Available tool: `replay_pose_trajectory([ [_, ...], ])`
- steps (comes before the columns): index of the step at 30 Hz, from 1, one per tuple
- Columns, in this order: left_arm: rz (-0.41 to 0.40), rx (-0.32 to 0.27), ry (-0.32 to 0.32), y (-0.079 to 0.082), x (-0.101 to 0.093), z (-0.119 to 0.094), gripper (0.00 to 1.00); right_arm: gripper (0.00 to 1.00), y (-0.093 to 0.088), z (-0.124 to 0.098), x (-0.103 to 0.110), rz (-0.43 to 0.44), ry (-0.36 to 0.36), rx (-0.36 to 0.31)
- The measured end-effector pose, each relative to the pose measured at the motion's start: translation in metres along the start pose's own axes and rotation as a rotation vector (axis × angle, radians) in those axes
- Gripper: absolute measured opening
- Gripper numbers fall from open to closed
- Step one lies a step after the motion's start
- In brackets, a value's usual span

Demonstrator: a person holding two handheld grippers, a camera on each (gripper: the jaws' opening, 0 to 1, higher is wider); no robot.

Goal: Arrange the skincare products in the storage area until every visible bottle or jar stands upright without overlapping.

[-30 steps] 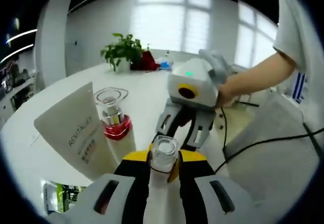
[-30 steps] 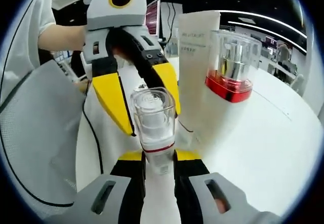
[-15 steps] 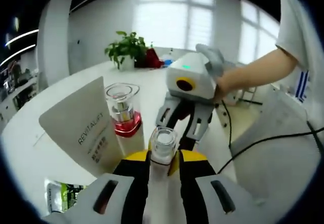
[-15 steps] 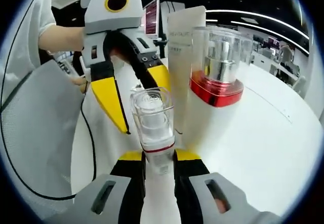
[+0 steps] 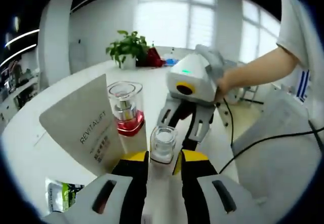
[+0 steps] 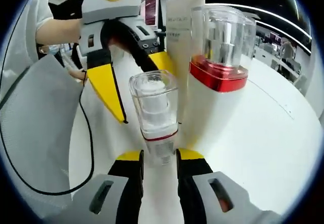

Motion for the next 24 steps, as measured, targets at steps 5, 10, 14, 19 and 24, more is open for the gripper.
replay_pose_trajectory([
  [5,0.003,0.010,0.005,-0.002,0.000,-0.003,0.20,0.28,-0.001,-0.004,0.002,0.024,-0.013,-0.003],
  [10,0.007,0.014,0.017,0.000,-0.003,-0.010,0.22,0.33,0.003,-0.014,0.000,0.029,-0.047,0.003],
  [14,0.007,0.007,0.034,0.004,-0.007,-0.019,0.26,0.35,0.007,-0.026,0.002,0.035,-0.081,-0.001],
  [19,-0.003,-0.010,0.069,0.008,-0.015,-0.030,0.33,0.44,0.011,-0.040,0.009,0.071,-0.132,-0.009],
  [24,-0.023,-0.029,0.102,0.008,-0.024,-0.044,0.38,0.51,0.014,-0.056,0.025,0.114,-0.182,-0.030],
])
Point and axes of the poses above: the point that each gripper's makers call its tool centre point, and the gripper's own axes: z roughly forward along the fingers, x roughly to its left, y roughly out of its top, the point moved 6 cm from there along -z, roughly backward along the fingers, and after that the axes turned 3 degrees about -x, right-handed, at the moved point
